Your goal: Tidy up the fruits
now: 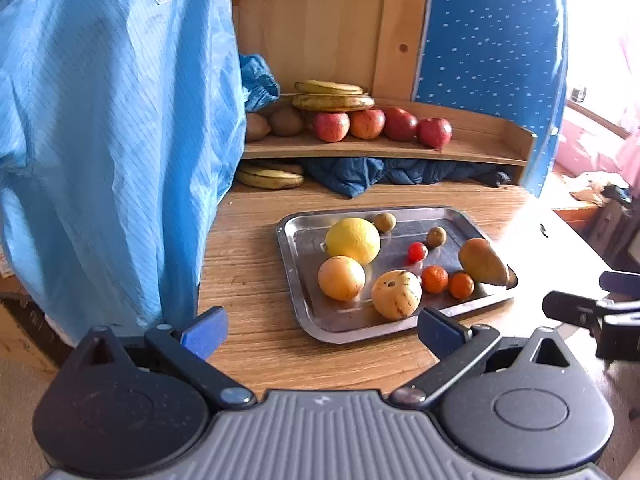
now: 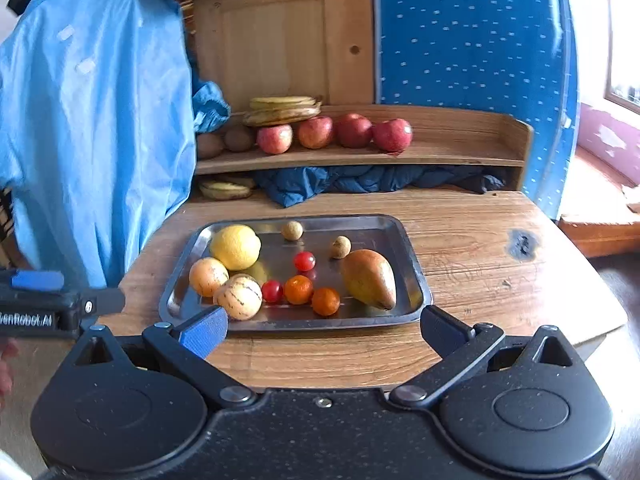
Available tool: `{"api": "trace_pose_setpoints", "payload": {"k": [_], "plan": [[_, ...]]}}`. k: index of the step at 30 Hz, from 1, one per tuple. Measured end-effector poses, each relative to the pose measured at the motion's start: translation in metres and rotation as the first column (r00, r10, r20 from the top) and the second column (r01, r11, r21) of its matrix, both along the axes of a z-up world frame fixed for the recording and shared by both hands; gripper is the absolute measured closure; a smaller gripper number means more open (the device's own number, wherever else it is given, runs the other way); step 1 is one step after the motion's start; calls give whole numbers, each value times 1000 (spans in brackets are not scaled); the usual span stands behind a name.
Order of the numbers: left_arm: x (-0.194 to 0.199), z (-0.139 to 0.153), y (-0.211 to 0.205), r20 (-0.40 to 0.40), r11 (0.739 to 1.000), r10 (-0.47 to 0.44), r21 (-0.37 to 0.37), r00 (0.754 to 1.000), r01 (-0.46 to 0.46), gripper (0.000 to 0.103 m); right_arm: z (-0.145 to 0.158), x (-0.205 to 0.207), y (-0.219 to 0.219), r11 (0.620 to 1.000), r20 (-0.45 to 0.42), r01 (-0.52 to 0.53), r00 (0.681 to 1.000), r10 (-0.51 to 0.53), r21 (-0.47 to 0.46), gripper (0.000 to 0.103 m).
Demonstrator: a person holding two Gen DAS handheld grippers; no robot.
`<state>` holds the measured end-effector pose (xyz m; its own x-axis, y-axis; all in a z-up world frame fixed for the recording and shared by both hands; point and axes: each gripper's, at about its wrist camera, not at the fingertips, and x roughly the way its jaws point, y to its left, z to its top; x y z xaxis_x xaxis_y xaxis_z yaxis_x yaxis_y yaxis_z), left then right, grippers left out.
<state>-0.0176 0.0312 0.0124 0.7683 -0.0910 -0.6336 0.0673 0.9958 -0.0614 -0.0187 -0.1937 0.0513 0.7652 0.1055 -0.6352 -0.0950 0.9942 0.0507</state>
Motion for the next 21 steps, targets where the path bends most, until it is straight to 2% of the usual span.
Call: {"api": "trace_pose_setpoints", "payload": {"k": [10, 21], "plan": [[-5, -7, 16, 16, 997, -76, -8, 997, 76, 0, -9, -13, 17, 997, -10, 71, 997, -71, -43, 1], [-8, -8, 24, 12, 996, -82, -25, 997, 83, 0, -10, -14, 28, 996, -16, 69, 997, -70, -63, 1]]}}
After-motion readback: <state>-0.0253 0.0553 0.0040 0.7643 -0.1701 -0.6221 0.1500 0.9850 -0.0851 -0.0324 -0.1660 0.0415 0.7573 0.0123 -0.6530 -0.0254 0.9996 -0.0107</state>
